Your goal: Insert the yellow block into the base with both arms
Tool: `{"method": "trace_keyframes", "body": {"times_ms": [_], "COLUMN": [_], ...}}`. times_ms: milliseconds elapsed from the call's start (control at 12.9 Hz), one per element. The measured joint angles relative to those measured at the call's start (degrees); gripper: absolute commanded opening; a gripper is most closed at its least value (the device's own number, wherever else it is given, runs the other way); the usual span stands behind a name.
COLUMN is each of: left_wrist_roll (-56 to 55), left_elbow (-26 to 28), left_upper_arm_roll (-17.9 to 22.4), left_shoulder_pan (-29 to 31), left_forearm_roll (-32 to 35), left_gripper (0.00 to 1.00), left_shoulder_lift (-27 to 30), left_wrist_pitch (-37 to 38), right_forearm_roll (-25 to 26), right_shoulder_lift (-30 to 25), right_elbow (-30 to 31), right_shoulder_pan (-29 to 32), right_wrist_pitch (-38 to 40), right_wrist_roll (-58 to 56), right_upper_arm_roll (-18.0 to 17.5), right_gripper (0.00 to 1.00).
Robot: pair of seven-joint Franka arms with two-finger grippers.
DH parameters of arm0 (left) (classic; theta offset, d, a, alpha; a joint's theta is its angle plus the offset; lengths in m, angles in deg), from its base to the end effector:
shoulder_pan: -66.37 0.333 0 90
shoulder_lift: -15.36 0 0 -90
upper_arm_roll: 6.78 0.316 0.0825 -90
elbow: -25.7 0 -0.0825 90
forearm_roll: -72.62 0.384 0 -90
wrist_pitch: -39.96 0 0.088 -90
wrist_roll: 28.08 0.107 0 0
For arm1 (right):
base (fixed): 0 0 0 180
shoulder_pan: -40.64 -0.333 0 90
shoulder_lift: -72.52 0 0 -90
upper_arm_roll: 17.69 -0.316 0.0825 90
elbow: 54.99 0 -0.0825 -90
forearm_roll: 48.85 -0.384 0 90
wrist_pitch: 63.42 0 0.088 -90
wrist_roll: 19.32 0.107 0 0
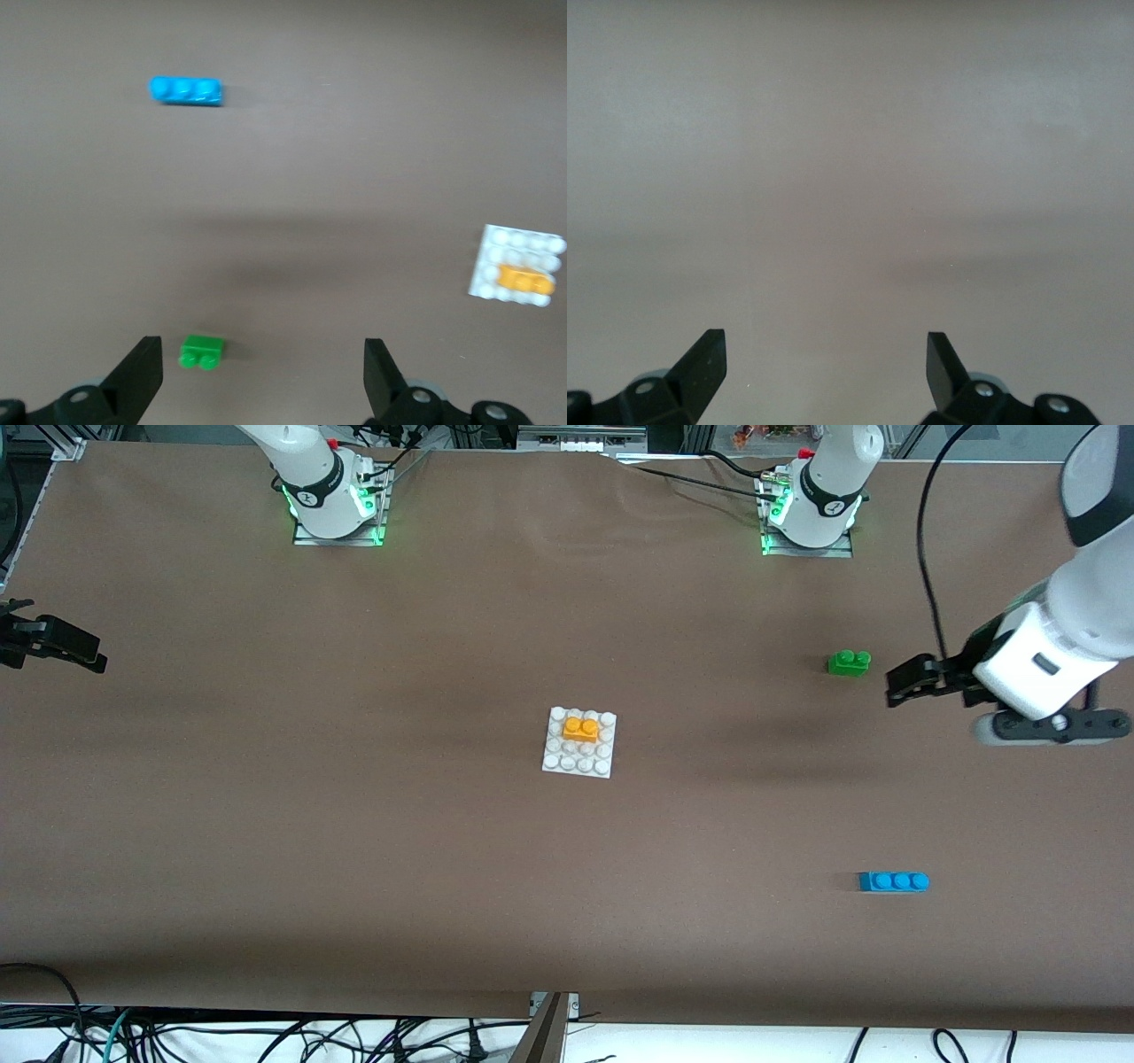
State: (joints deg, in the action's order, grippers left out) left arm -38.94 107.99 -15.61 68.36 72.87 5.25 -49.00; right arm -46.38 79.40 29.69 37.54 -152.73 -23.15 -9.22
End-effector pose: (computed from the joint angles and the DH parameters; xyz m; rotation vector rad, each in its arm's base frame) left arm 0.6014 -0.0634 0.5850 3.1247 0.1121 -0.0950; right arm 0.5867 -0.0545 0.5994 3.0831 -0.0399 -0.0658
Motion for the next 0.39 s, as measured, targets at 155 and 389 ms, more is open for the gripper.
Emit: {"method": "trace_keyframes", "body": {"times_ms": [155, 389], "left_wrist_roll": [1.6, 2.1], "left_elbow": [9.2, 14.6], "left_upper_arm_roll": [1.0, 2.9], "left_shoulder_pan": [-0.1, -1.9], "left_forearm_roll": [0.0, 0.0], "left_gripper": [1.00, 1.00], "left_shoulder_lift": [6.3, 10.2], "left_wrist_pitch": [-3.1, -4.5], "right_forearm_roll": [0.0, 0.0], "right_shoulder_lift": [0.0, 0.0], "right_elbow": [0.0, 0.0], "right_shoulder_pan": [0.0, 0.0], "right_wrist_pitch": [0.0, 0.0], "right_wrist_roll": [0.0, 0.0], "right_upper_arm_roll": [0.0, 0.0], "right_gripper": [1.00, 1.00]}}
